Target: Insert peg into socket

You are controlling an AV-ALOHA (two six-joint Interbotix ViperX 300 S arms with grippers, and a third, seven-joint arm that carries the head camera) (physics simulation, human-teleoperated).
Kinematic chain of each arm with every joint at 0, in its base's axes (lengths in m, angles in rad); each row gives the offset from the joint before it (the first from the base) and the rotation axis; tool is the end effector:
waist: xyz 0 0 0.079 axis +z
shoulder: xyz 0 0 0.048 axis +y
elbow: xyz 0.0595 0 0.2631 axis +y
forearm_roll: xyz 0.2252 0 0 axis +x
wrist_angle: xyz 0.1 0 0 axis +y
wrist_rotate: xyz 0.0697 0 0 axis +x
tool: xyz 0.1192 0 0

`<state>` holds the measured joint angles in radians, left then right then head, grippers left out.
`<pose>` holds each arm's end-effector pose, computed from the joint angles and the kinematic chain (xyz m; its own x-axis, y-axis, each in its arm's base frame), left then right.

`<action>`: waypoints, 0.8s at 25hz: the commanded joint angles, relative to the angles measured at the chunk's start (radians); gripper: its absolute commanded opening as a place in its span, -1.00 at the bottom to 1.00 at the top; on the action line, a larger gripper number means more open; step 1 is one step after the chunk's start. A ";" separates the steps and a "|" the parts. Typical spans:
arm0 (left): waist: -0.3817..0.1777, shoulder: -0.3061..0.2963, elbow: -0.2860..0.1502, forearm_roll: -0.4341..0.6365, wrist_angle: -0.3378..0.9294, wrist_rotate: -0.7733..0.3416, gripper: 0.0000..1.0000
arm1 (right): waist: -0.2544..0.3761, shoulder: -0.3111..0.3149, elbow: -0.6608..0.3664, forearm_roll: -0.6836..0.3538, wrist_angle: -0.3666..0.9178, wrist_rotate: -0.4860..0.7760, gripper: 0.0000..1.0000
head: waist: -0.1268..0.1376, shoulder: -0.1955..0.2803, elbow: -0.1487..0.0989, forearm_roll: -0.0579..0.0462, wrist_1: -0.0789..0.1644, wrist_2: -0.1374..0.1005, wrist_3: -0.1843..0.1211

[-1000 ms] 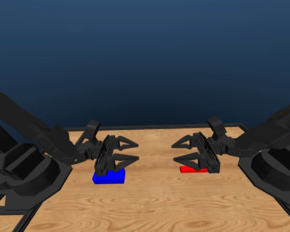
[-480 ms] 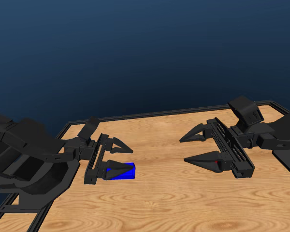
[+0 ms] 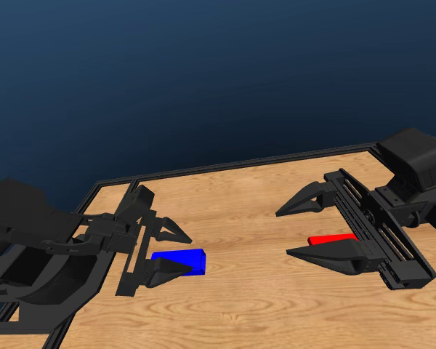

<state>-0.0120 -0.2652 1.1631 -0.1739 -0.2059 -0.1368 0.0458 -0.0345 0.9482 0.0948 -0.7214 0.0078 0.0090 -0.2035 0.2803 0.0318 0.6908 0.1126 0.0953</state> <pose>0.3362 0.0026 0.0213 0.7679 0.0262 -0.6400 -0.2080 0.9552 -0.2106 0.4341 0.0081 0.0981 0.9811 -0.0176 -0.1929 0.0308 0.9974 0.0655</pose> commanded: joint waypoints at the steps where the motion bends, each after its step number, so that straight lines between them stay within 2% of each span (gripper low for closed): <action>1: 0.016 0.010 -0.006 0.026 0.025 -0.043 1.00 | 0.012 -0.036 -0.014 0.009 -0.009 -0.015 1.00 | 0.004 0.011 -0.027 0.000 -0.008 -0.001 -0.008; 4: 0.029 0.047 -0.001 0.031 0.036 -0.065 1.00 | 0.018 -0.046 -0.005 0.016 -0.001 -0.016 1.00 | 0.006 0.020 -0.032 0.000 -0.007 -0.004 -0.016; 11: -0.003 0.170 0.029 0.056 0.008 -0.186 1.00 | 0.001 -0.048 0.044 0.043 0.038 0.011 1.00 | 0.011 0.036 -0.042 -0.002 -0.002 -0.012 -0.036; 14: -0.008 0.185 0.038 0.065 -0.013 -0.199 1.00 | -0.013 -0.038 0.066 0.055 0.087 0.027 1.00 | 0.015 0.038 -0.044 -0.003 -0.002 -0.017 -0.044; 15: -0.005 0.180 0.041 0.066 -0.023 -0.195 0.50 | -0.021 -0.029 0.074 0.065 0.112 0.025 1.00 | 0.015 0.037 -0.044 -0.004 -0.002 -0.020 -0.049; 16: -0.009 0.173 0.046 0.067 -0.024 -0.187 -1.00 | -0.031 -0.026 0.087 0.073 0.148 0.025 1.00 | 0.016 0.036 -0.043 -0.005 0.000 -0.024 -0.055; 19: -0.016 0.153 0.046 0.067 -0.025 -0.179 -1.00 | -0.081 -0.013 0.118 0.110 0.255 -0.014 1.00 | 0.013 0.029 -0.039 -0.011 -0.001 -0.041 -0.079; 20: -0.017 0.148 0.044 0.066 -0.024 -0.177 -1.00 | -0.089 -0.027 0.124 0.113 0.283 -0.023 1.00 | 0.011 0.028 -0.037 -0.013 -0.002 -0.049 -0.085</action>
<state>-0.0152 -0.0924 1.2130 -0.1076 -0.2139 -0.3138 -0.0096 -0.0438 1.0689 0.1956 -0.5167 0.0080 0.0227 -0.1622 0.2547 0.0220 0.6995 0.0779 0.0258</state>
